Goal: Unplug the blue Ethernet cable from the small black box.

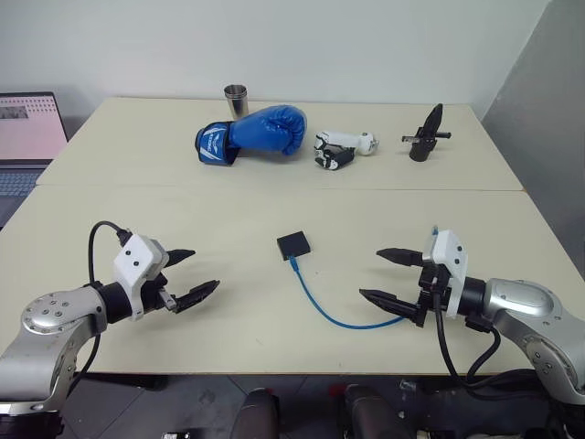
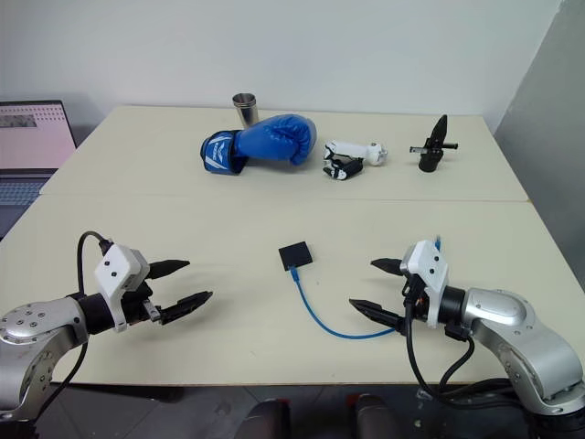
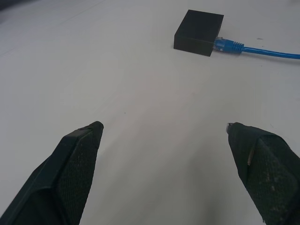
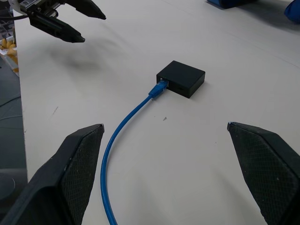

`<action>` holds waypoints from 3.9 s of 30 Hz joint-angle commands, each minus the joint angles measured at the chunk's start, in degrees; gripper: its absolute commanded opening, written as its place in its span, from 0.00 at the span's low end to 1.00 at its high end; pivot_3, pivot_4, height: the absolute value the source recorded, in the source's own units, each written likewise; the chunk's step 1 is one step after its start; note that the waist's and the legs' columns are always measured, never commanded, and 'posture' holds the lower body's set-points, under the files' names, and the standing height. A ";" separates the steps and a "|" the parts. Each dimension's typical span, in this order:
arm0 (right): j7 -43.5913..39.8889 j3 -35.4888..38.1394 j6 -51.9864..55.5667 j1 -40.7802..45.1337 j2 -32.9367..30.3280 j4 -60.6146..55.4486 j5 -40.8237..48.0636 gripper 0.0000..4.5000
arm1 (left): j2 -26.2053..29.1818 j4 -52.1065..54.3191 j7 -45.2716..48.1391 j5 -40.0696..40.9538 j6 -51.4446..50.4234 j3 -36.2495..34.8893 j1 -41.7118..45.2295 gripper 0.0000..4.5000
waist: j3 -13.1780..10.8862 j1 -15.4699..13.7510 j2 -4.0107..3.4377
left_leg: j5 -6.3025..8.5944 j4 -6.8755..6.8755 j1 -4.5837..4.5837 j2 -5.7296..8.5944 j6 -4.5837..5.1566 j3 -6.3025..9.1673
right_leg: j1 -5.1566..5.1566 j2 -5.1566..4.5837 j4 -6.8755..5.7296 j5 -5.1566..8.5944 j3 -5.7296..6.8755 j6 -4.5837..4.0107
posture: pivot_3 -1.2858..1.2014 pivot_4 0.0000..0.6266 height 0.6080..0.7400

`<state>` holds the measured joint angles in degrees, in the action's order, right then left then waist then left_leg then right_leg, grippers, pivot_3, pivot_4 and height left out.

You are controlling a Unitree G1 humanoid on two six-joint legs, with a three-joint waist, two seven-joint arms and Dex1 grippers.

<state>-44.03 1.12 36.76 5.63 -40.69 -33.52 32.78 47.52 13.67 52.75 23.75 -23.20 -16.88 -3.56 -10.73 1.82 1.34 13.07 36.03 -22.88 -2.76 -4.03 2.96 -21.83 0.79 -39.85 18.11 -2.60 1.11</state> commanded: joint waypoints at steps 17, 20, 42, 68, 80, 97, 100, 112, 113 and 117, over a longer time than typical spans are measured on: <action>-1.26 -1.02 -1.37 0.91 0.91 -0.76 0.18 0.99 | 0.62 3.25 0.29 1.08 1.22 -3.21 -2.00 1.00 | 0.00 0.01 0.00 | 0.00 0.00 0.00 0.00 0.00 0.00 | 0.00 0.00 0.00 0.00 0.00 0.00 | 0.52 0.24 1.00; -0.43 -3.82 -1.53 1.91 2.21 -0.09 -1.32 0.99 | 1.04 3.70 0.98 1.48 0.83 -3.59 -2.76 1.00 | 0.00 0.01 0.00 | 0.00 0.00 0.01 -0.01 0.00 0.00 | 0.00 0.00 0.00 0.00 -0.01 0.00 | 0.52 0.24 1.00; 21.68 -24.35 15.05 21.83 32.81 24.99 -18.36 0.99 | 4.56 0.41 12.35 5.28 0.36 2.17 5.77 1.00 | 0.00 0.10 0.00 | 0.00 -0.03 -0.13 -0.02 0.00 -0.05 | -0.27 0.01 -0.12 0.00 -0.04 -0.05 | 0.52 0.24 1.00; 10.26 -31.56 -11.91 27.68 20.58 25.97 -33.87 0.02 | 2.47 -7.09 9.13 9.03 -10.12 4.48 13.09 1.00 | -0.02 -0.02 -0.02 | 0.00 -0.02 -0.18 -0.01 0.01 -0.04 | -0.35 0.04 -0.13 0.00 0.01 -0.03 | 0.52 0.24 1.00; 1.73 -29.99 -47.84 34.36 11.85 29.89 -43.04 0.02 | -4.64 -14.43 7.31 25.98 -32.78 2.31 28.58 1.00 | -0.03 0.46 0.03 | -0.01 0.01 -0.23 -0.02 0.00 0.02 | -0.35 0.06 -0.18 -0.05 0.08 -0.11 | 0.52 0.24 1.00; 1.72 -27.09 -49.29 34.26 14.41 28.79 -45.79 0.02 | -7.07 -15.08 8.71 29.48 -37.71 3.70 30.89 0.78 | -0.03 0.13 0.03 | -0.02 0.04 -0.23 0.00 -0.02 0.03 | -0.32 0.02 -0.19 -0.18 0.06 -0.34 | 0.52 0.24 1.00; 2.34 -26.75 -50.22 34.39 14.87 29.02 -46.39 0.02 | -7.05 -15.01 9.07 29.26 -37.93 3.98 30.82 0.65 | -0.03 0.12 0.03 | -0.02 0.04 -0.23 0.00 -0.02 0.03 | -0.32 0.02 -0.19 -0.18 0.06 -0.34 | 0.52 0.24 1.00; 1.81 -26.85 -51.01 33.22 16.12 27.72 -47.48 0.02 | -7.46 -16.01 10.12 27.64 -36.95 5.59 32.52 0.17 | -0.03 0.05 0.03 | -0.02 0.04 -0.23 0.02 -0.02 0.03 | -0.32 0.01 -0.19 -0.18 0.06 -0.34 | 0.52 0.24 1.00; 1.51 -26.91 -50.94 33.02 16.11 27.52 -47.42 0.02 | -7.43 -16.09 10.27 27.52 -36.86 5.84 32.61 0.17 | -0.03 0.07 0.03 | -0.02 0.04 -0.23 0.02 -0.02 0.03 | -0.31 0.01 -0.19 -0.18 0.06 -0.34 | 0.52 0.24 1.00; -0.51 -26.23 -49.05 32.50 16.04 25.30 -45.23 0.18 | -7.24 -15.86 11.41 27.01 -36.08 6.72 32.72 0.17 | -0.03 0.07 0.03 | -0.02 0.04 -0.23 0.02 -0.02 0.03 | -0.32 0.01 -0.19 -0.18 0.06 -0.34 | 0.52 0.24 1.00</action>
<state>-43.47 -25.98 -12.43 37.76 -25.36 -3.49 -14.58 40.04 -2.91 63.17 50.86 -60.47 -10.65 27.93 -10.75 1.89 1.37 13.05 36.06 -23.12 -2.75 -4.05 3.00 -22.14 0.80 -40.05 17.93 -2.53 0.76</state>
